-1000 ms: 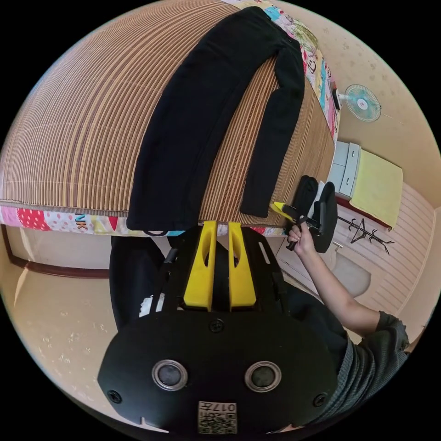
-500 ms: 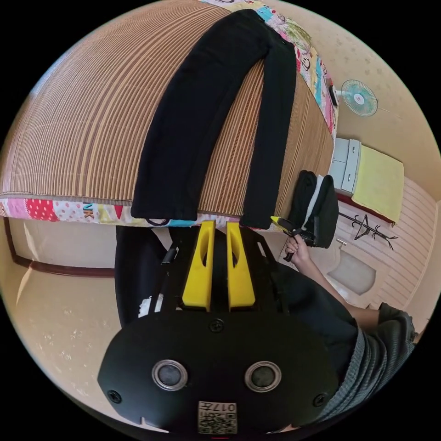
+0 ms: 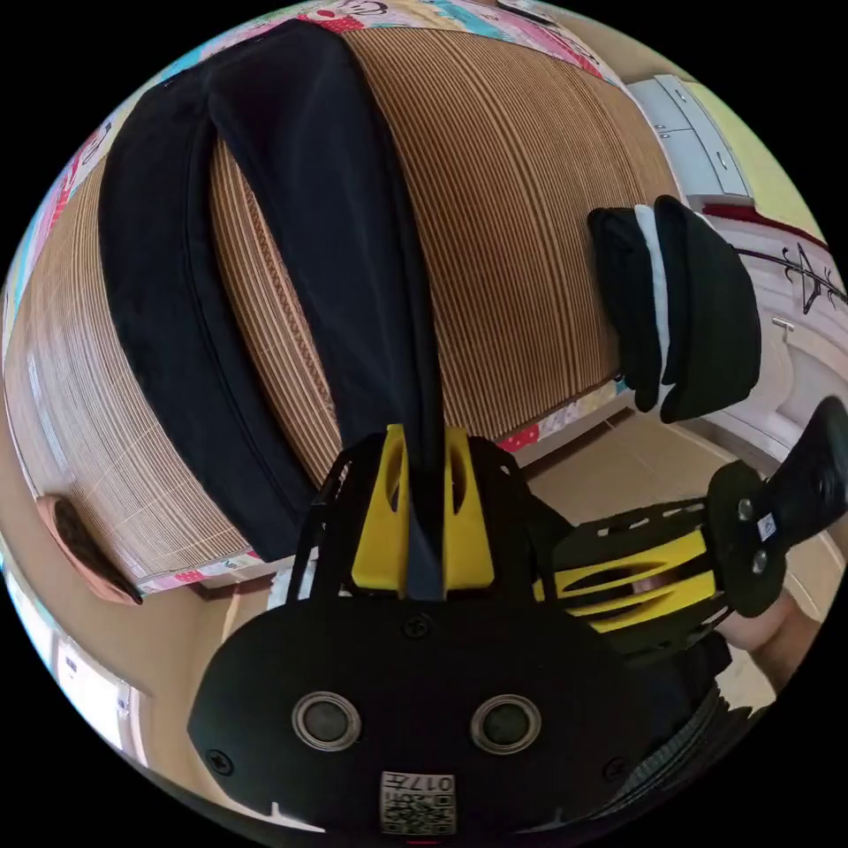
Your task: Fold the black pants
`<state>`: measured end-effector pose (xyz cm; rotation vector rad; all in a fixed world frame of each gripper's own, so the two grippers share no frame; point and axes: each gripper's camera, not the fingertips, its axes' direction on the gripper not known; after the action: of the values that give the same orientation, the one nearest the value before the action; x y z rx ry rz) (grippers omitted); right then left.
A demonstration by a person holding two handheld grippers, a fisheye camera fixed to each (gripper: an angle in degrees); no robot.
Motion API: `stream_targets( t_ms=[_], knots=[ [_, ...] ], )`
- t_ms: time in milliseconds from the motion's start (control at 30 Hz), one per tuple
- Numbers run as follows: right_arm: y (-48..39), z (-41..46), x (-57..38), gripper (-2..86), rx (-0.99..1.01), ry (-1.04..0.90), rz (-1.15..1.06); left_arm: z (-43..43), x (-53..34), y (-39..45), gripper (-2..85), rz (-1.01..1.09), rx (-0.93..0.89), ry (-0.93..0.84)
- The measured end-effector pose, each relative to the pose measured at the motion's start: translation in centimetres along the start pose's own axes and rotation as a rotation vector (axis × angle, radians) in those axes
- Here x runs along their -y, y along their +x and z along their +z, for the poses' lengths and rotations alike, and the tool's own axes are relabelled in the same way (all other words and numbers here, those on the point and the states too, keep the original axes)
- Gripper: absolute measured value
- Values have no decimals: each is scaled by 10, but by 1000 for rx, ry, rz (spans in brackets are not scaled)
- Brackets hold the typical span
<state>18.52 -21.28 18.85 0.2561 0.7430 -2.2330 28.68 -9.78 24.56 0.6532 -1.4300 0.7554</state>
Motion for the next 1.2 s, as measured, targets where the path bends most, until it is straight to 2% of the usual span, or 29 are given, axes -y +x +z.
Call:
stream_targets(
  t_ms=[133, 200, 267, 367, 433, 533, 633, 733, 867, 933, 1000, 1067, 1133, 1200],
  knots=[
    [73, -13, 23, 35, 52, -245, 22, -2, -23, -31, 28, -47, -220, 125],
    [113, -34, 49, 53, -33, -285, 86, 0, -31, -52, 26, -122, -313, 149],
    [152, -64, 87, 80, -81, -242, 140, 5, -39, -74, 23, -190, -421, 184],
    [216, -125, 168, 117, -99, -18, 239, 14, -45, -92, 17, -228, -486, 200],
    [264, -164, 227, 125, -117, 199, 311, 19, -49, -100, 14, -237, -496, 219],
    [307, -188, 286, 135, -146, 409, 410, 27, -56, -113, 9, -265, -521, 247],
    [326, -190, 333, 138, -170, 552, 466, 34, -60, -128, 5, -324, -562, 252],
    [342, -179, 375, 129, -205, 559, 556, 36, -61, -140, 4, -326, -604, 268],
    [332, -157, 418, 76, -372, 464, 517, 39, -63, -158, 5, -291, -726, 314],
    [289, -142, 443, 48, -665, 445, 450, 41, -67, -168, 7, -264, -821, 363],
    [243, -125, 467, 40, -849, 443, 337, 49, -75, -185, 9, -242, -1088, 455],
    [192, -102, 497, 37, -970, 438, 204, 62, -96, -212, 11, -270, -1502, 648],
    [136, -70, 541, 36, -960, 418, 63, 58, -111, -225, 13, -285, -1560, 721],
    [115, -47, 576, 39, -884, 392, 29, 46, -124, -238, 18, -299, -1477, 722]
  ],
)
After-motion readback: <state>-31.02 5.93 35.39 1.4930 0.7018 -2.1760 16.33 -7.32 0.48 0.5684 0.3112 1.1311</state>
